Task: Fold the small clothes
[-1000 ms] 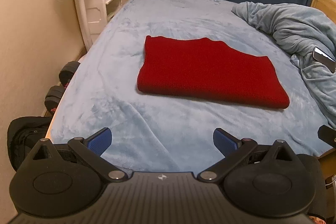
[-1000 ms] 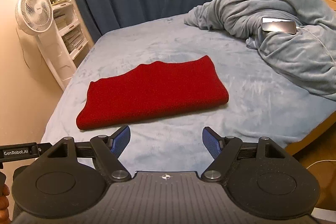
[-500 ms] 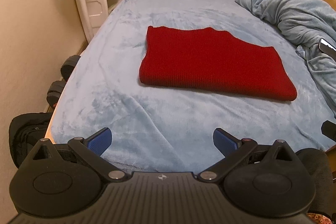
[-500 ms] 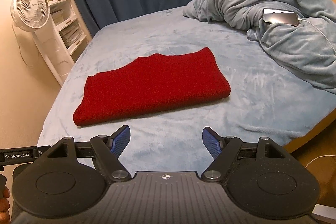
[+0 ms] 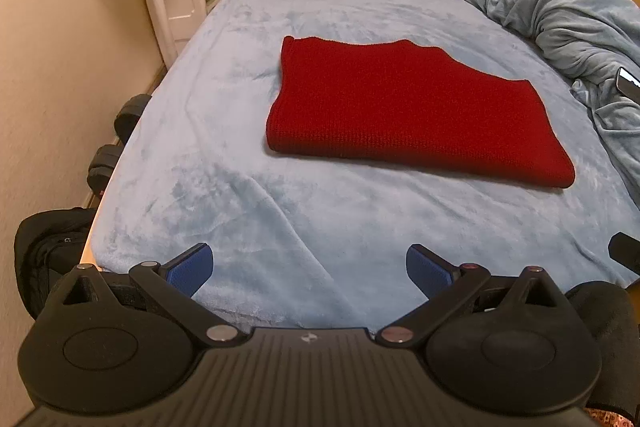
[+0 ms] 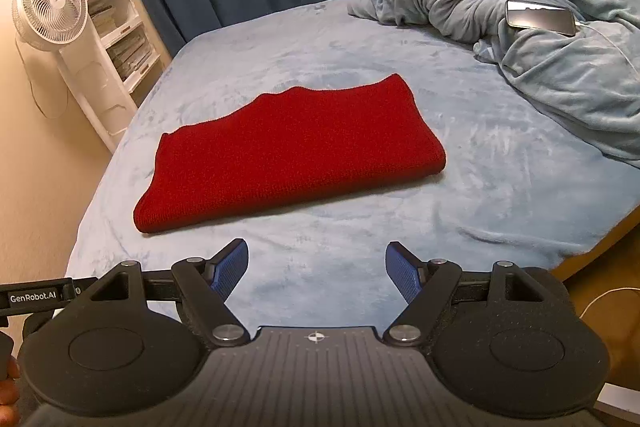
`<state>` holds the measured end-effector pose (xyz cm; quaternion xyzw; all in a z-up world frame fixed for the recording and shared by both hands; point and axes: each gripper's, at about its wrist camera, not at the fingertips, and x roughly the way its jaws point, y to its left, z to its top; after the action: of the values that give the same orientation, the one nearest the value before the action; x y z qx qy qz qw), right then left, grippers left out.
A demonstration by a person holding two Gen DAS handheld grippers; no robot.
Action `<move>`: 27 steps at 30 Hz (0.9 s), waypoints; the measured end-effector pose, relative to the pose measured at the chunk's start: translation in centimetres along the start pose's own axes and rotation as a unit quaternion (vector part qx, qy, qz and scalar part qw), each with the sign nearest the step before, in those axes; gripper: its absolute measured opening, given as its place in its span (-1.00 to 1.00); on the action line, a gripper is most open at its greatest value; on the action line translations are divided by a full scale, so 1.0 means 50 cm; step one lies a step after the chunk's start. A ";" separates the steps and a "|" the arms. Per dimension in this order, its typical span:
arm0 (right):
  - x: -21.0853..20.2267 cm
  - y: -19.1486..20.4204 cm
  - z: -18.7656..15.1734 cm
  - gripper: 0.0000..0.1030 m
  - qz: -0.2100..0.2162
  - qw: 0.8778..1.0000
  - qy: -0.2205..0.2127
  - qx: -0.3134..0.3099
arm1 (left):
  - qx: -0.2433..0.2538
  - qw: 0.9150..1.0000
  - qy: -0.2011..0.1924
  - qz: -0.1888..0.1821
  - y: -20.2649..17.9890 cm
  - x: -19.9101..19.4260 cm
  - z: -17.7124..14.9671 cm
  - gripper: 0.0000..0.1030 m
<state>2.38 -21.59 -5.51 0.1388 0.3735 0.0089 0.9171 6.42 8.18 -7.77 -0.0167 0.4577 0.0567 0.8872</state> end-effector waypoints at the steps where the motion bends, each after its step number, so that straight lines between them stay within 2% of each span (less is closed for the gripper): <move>1: 0.002 -0.001 0.000 0.50 0.000 1.000 0.001 0.001 | 0.001 1.000 0.000 0.002 0.000 0.001 0.001 0.99; 13: 0.039 -0.004 0.003 0.50 -0.009 1.000 0.020 0.009 | 0.003 1.000 0.021 0.005 -0.003 0.044 0.013 0.99; 27: 0.130 -0.025 0.037 0.51 -0.028 0.998 0.047 0.037 | -0.003 0.999 0.047 0.013 0.004 0.123 0.051 0.99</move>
<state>8.23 -22.49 -8.99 0.1612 0.4203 -0.0239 0.8926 12.02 9.11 -11.30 -0.0156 0.4993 0.0688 0.8636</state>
